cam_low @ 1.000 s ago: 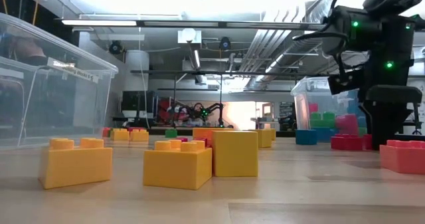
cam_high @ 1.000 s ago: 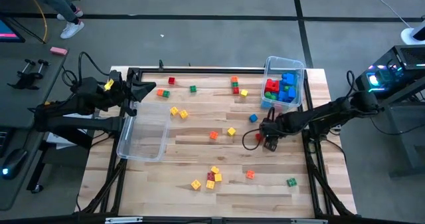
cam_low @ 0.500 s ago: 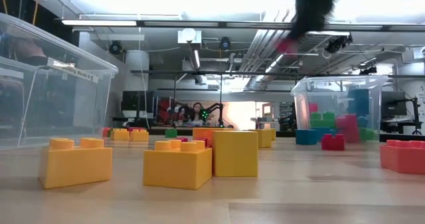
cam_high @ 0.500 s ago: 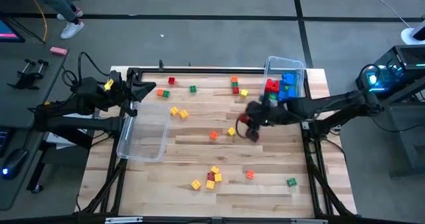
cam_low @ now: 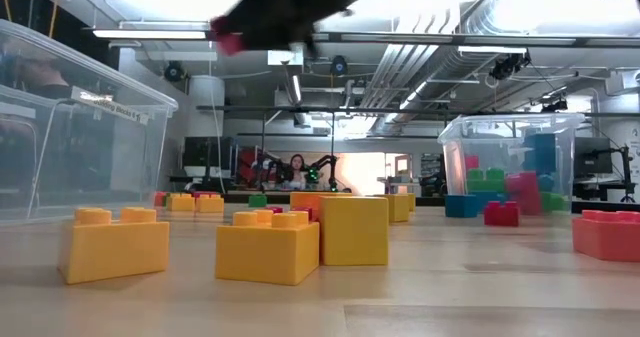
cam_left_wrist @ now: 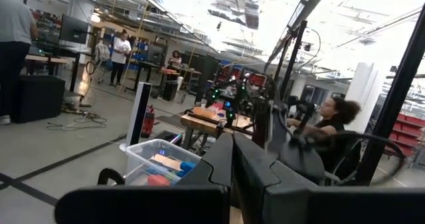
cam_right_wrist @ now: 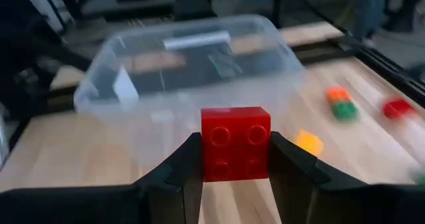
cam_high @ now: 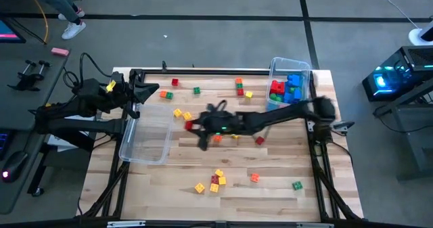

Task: Sort blocks by size
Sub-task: Put the small red game piece into the left transparent bin, then put the small yellow block into the left transparent bin, then put the small orange game piece into the left transparent bin

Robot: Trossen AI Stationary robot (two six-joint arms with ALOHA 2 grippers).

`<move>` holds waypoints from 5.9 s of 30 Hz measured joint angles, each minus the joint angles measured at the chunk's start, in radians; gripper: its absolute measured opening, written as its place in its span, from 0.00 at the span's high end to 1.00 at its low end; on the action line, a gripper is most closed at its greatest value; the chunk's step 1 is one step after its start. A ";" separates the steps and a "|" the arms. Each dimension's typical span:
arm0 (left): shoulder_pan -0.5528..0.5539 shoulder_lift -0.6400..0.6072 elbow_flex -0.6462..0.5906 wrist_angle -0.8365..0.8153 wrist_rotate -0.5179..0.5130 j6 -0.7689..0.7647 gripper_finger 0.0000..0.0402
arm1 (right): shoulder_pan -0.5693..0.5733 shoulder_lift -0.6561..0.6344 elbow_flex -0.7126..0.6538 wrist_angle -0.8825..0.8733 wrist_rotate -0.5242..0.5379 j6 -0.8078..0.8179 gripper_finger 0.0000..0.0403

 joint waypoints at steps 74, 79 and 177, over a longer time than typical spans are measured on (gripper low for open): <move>0.001 0.000 0.000 -0.006 -0.004 -0.008 1.00 | -0.068 -0.059 -0.251 -0.723 -0.103 0.561 0.20; 0.001 0.000 0.000 -0.008 -0.009 -0.009 1.00 | -0.068 -0.028 -0.252 -0.731 -0.090 0.560 0.23; 0.001 0.000 0.000 -0.053 -0.020 -0.034 1.00 | -0.042 0.055 0.121 -0.907 -0.104 0.125 0.23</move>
